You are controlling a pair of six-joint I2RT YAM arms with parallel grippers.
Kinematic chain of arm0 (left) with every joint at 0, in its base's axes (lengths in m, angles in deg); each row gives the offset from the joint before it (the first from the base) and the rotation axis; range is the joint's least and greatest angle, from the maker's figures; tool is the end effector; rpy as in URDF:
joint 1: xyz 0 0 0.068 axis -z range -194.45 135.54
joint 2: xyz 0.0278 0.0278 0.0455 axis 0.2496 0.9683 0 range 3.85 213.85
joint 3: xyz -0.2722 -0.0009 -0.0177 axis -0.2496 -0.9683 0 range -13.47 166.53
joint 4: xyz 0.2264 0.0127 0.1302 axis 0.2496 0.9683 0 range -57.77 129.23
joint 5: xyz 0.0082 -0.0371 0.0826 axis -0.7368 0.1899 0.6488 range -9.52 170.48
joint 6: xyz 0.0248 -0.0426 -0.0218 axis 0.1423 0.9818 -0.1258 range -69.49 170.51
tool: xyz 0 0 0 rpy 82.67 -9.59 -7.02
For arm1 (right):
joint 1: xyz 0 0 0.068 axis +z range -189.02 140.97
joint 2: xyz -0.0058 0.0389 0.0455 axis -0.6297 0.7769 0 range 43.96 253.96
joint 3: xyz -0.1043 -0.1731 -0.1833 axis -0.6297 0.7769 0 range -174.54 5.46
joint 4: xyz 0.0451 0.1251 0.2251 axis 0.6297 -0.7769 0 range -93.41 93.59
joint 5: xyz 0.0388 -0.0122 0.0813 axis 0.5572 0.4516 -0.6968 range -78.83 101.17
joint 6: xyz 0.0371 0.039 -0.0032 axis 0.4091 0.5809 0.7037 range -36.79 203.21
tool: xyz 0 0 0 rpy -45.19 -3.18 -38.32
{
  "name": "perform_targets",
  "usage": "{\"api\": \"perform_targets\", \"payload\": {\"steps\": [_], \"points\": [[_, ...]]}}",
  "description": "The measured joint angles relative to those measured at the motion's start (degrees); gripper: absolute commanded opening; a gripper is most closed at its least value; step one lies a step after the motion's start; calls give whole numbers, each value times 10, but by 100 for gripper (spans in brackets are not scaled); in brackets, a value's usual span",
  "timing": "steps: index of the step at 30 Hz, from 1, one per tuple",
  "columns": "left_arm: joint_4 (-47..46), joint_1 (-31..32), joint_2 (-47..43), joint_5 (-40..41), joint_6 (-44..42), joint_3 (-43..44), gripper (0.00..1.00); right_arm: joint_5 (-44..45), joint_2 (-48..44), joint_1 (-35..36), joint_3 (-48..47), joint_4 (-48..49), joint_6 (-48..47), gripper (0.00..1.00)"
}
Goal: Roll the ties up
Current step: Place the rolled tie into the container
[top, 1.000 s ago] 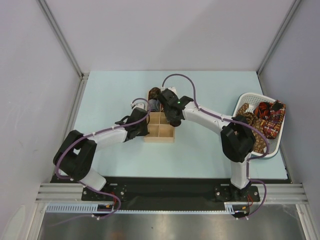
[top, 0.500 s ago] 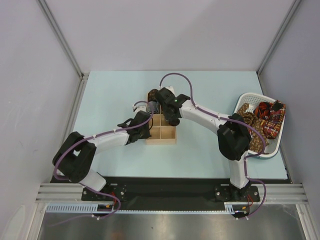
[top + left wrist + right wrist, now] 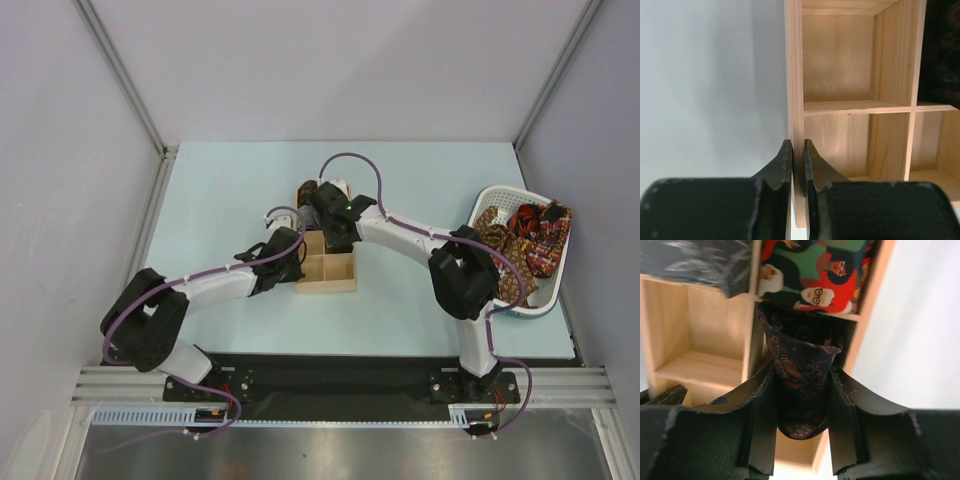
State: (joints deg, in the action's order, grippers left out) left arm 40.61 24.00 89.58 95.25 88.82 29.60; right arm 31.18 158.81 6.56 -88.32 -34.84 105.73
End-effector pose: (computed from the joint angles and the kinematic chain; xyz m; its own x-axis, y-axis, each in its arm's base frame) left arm 0.2322 -0.1728 0.1705 -0.7728 -0.1517 -0.6163 -0.0040 0.9722 -0.2342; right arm 0.3136 0.3026 0.2285 -0.7676 -0.2692 -0.5817 -0.2768 0.9578 -0.0780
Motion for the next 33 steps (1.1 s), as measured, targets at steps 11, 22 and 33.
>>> {"api": "perform_targets", "payload": {"steps": [11, 22, 33], "points": [[-7, 18, -24, -2, 23, -25, 4, -21, 0, 0, 73, 51, 48, 15], [-12, 53, -23, 50, 57, -30, 7, -23, -7, -12, 94, 73, 101, 41], [-16, 63, -20, 61, 73, -29, 8, -29, -9, -18, 98, 82, 115, 66]]}}
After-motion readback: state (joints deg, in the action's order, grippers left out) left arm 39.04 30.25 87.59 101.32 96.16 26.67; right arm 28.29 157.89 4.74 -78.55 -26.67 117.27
